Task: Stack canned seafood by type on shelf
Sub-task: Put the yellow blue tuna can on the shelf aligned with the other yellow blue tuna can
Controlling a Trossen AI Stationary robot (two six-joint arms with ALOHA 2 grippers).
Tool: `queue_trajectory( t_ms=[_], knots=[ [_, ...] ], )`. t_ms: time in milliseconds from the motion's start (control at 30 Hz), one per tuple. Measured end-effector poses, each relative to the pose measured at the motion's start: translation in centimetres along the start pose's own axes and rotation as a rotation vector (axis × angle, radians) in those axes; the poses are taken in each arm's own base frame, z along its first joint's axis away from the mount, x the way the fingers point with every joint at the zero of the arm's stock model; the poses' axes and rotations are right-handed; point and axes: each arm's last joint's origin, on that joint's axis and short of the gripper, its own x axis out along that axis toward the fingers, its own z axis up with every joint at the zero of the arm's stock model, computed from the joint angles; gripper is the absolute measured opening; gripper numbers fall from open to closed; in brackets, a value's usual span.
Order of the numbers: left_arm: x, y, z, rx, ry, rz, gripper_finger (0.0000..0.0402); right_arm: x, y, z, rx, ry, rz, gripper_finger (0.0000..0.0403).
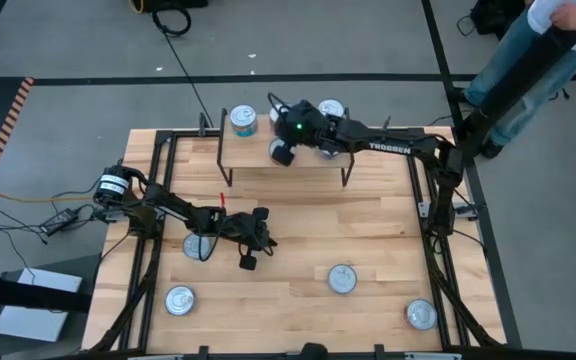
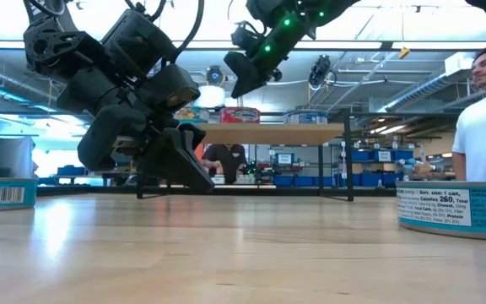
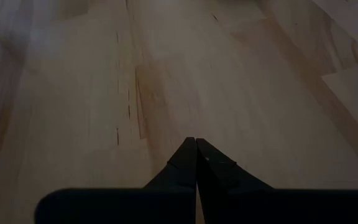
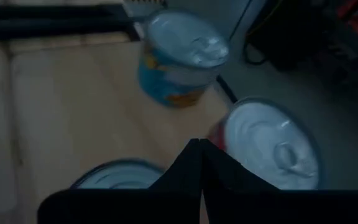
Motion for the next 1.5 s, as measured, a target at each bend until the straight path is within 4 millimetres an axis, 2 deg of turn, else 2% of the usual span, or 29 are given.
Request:
queue_trajectory(
  t_ms=[267,433,633,800,1033,1167,1367,1500],
  knots=[
    [0.0,0.0,0.0,0.001,0.004,-0.001,0.0005,0.4,-1.7,0.0,0.027,-0.014,-0.018,0.0011],
    [0.0,0.0,0.0,0.001,0.004,0.000,0.0005,0.2,-1.8,-0.1,0.012,-0.001,-0.014,0.0011],
    [0.0,0.1,-0.3,0.004,0.035,0.055,0.0005,-2.3,-1.4,-0.4,-0.063,0.101,-0.003,0.0004],
    [0.0,0.0,-0.3,0.012,0.044,0.079,0.0005,-4.8,0.0,-1.5,-0.100,0.137,0.015,0.0002],
    [0.0,-0.3,0.0,0.017,0.011,0.072,0.0005,-7.5,3.5,-5.5,-0.077,0.058,0.086,0.0001],
    [-0.3,-0.5,0.6,0.018,-0.020,0.067,0.0005,-9.5,6.1,-8.6,-0.037,-0.018,0.156,0.0001],
    [-2.7,-0.4,2.3,0.014,-0.063,0.051,0.0005,-13.7,9.8,-12.6,0.018,-0.081,0.291,0.0000],
    [-4.9,-0.9,3.6,-0.005,-0.038,-0.024,0.0005,-15.7,12.2,-15.2,0.038,-0.087,0.322,0.0000]
  ],
)
